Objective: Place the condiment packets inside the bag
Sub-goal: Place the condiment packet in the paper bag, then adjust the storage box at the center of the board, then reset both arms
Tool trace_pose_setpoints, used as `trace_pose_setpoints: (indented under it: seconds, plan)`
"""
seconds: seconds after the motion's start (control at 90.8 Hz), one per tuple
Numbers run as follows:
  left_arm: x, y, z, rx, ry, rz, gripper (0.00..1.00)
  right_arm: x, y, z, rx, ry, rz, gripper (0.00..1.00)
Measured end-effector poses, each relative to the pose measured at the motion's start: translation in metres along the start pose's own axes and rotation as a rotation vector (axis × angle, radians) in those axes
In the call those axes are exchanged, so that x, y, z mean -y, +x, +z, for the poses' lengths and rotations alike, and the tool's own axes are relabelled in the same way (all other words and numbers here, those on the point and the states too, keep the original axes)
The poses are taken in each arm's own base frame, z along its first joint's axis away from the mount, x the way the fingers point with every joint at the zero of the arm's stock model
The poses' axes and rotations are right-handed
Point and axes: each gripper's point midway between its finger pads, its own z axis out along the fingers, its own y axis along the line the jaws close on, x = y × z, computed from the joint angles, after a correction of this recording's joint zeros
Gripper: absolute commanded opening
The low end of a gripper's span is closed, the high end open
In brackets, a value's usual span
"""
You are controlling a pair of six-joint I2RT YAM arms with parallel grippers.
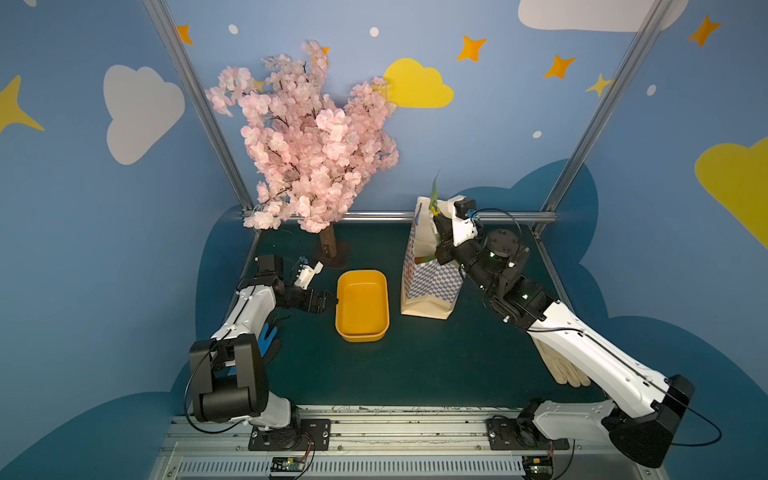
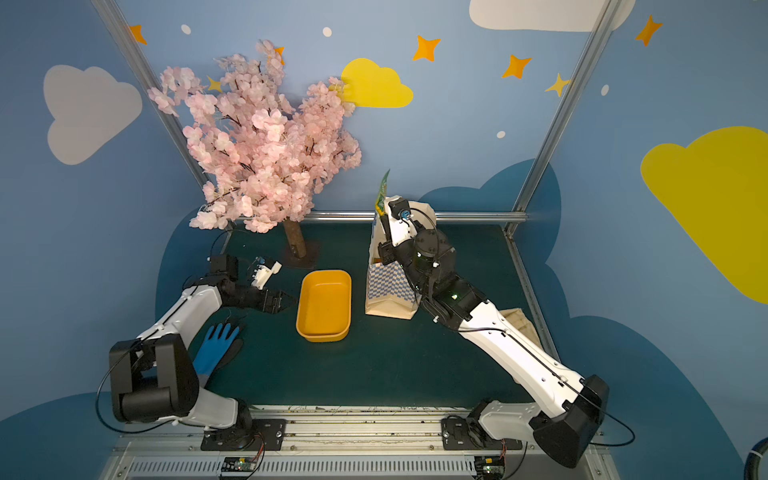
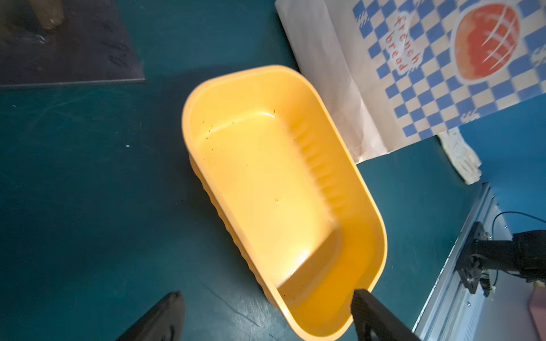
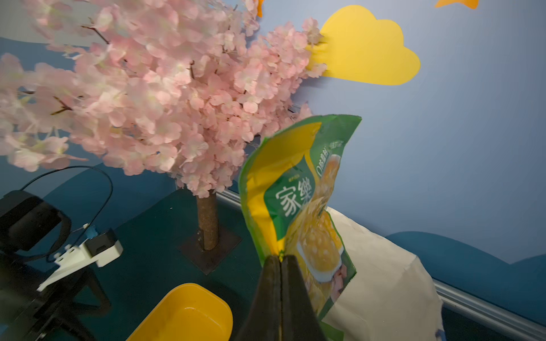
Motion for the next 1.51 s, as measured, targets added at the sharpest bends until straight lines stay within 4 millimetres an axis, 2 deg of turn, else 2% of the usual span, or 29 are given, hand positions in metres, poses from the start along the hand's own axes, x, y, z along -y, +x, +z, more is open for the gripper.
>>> trace_pose_setpoints:
  seconds: [0.143, 0.297, 0.518, 0.628, 0.837, 0.947, 1.013, 1.211, 1.255, 1.41, 1.509]
  plan:
    - [0.007, 0.011, 0.028, -0.099, -0.015, 0.026, 0.92, 0.035, 0.018, 0.005, -0.036, 0.08, 0.061, 0.0]
    - [0.014, 0.017, 0.052, -0.181, -0.043, 0.08, 0.88, 0.05, 0.029, 0.006, -0.07, 0.108, 0.118, 0.0]
    - [0.016, 0.016, 0.078, -0.26, -0.123, 0.185, 0.64, 0.045, 0.039, 0.011, -0.1, 0.082, 0.155, 0.0]
    - [0.007, 0.015, 0.078, -0.272, -0.181, 0.202, 0.54, 0.043, 0.046, 0.014, -0.123, 0.072, 0.159, 0.0]
    - [-0.003, 0.009, 0.079, -0.271, -0.261, 0.259, 0.23, 0.041, 0.054, 0.019, -0.16, 0.064, 0.163, 0.0]
    - [-0.006, 0.007, 0.08, -0.271, -0.287, 0.294, 0.12, 0.041, 0.055, 0.022, -0.174, 0.065, 0.164, 0.0]
    - [-0.008, 0.007, 0.079, -0.278, -0.299, 0.316, 0.1, 0.041, 0.056, 0.023, -0.183, 0.067, 0.164, 0.11]
    - [-0.004, 0.006, 0.063, -0.257, -0.335, 0.386, 0.1, 0.042, 0.045, 0.027, -0.181, 0.073, 0.164, 0.61]
    - [-0.001, 0.005, 0.057, -0.245, -0.338, 0.406, 0.1, 0.043, 0.043, 0.027, -0.176, 0.075, 0.173, 0.67]
    - [0.004, 0.004, 0.051, -0.231, -0.339, 0.455, 0.18, 0.044, 0.033, 0.026, -0.161, 0.079, 0.159, 0.77]
    - [0.001, 0.009, 0.055, -0.255, -0.34, 0.452, 0.35, 0.041, 0.03, 0.023, -0.16, 0.07, 0.146, 0.83]
